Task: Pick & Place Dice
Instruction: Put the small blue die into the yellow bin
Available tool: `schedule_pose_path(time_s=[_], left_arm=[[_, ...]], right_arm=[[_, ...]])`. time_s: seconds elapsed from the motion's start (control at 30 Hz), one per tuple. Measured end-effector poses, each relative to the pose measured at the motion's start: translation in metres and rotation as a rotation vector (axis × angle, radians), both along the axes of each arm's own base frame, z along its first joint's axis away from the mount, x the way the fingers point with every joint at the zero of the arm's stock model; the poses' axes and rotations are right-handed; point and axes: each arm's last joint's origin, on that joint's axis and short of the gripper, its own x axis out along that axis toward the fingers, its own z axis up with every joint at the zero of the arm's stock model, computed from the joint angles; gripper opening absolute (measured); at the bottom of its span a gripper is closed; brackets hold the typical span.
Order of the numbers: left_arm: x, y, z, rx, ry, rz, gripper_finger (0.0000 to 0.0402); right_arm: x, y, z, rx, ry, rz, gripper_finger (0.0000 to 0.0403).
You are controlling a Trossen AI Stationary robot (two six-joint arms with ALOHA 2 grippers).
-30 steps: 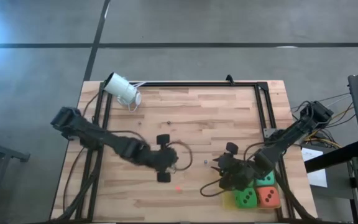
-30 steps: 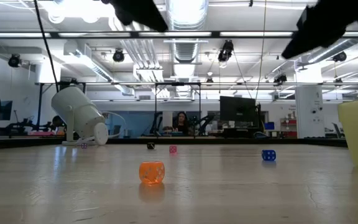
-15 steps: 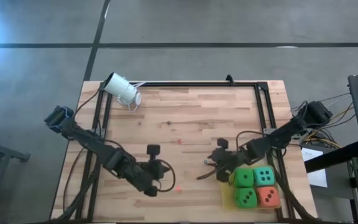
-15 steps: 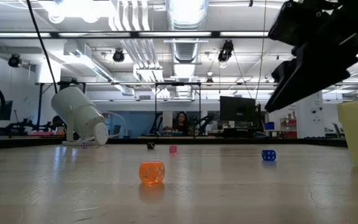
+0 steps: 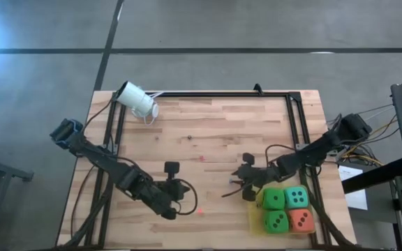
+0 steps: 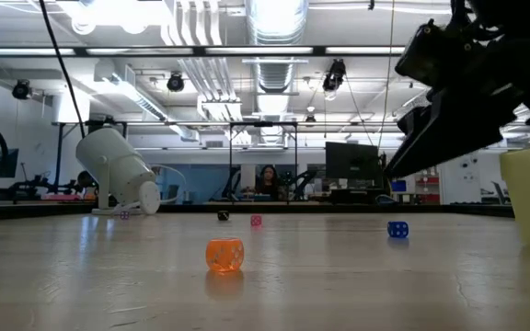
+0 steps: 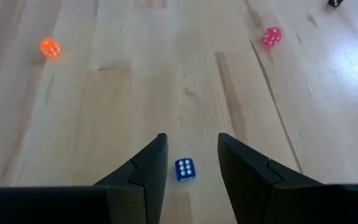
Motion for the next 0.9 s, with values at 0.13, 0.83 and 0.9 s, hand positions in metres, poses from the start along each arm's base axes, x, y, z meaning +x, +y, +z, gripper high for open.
schedule_pose_path(time_s=[0.13, 0.83, 0.9], left_arm=[[0.0, 0.0, 0.0, -0.003, -0.001, 0.002, 0.0002], [0.0, 0.0, 0.0, -0.011, -0.005, 0.007, 0.0002], [0.0, 0.0, 0.0, -0.011, -0.005, 0.007, 0.0002]], right_arm=[[0.005, 0.002, -0.014, -0.011, 0.022, 0.0, 0.0134], [0.019, 0.008, -0.002, 0.004, 0.028, 0.047, 0.0134], [0.024, 0.01, 0.007, 0.035, 0.033, 0.037, 0.0134]])
